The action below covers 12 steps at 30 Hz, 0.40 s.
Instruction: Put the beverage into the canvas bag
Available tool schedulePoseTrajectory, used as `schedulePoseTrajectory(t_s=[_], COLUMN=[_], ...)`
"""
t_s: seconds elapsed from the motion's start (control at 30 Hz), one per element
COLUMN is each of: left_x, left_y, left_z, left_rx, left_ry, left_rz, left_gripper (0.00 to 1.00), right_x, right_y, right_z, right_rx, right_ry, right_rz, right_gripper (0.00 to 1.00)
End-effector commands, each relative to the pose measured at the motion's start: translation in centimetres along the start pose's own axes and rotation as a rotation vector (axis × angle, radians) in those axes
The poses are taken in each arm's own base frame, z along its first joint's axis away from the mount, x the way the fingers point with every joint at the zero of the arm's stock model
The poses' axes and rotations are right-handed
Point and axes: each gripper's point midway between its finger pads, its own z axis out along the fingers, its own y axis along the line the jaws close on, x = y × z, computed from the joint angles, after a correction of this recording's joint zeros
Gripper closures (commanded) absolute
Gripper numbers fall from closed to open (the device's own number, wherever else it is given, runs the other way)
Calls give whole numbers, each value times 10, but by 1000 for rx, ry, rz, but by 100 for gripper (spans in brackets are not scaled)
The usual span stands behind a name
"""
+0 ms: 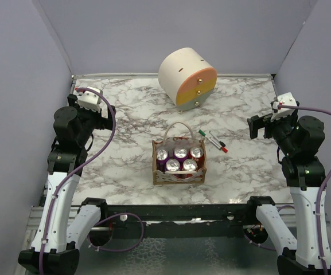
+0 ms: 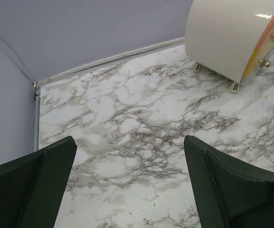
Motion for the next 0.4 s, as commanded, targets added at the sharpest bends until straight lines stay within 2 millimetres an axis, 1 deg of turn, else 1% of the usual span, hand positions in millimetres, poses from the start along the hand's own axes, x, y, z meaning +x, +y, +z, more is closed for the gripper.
schedulePoseTrajectory(t_s=[0.0,0.37], left_x=[0,0], left_y=[-2,-3], left_z=[-1,-1], left_rx=[16,18], left_ry=[-12,-12], left_rz=[-3,1], left_gripper=[1,1], right_x=[-1,0], right_y=[1,0], right_z=[1,1], right_rx=[-7,1], right_ry=[-18,-17], right_rz=[5,3], right_gripper=[0,1])
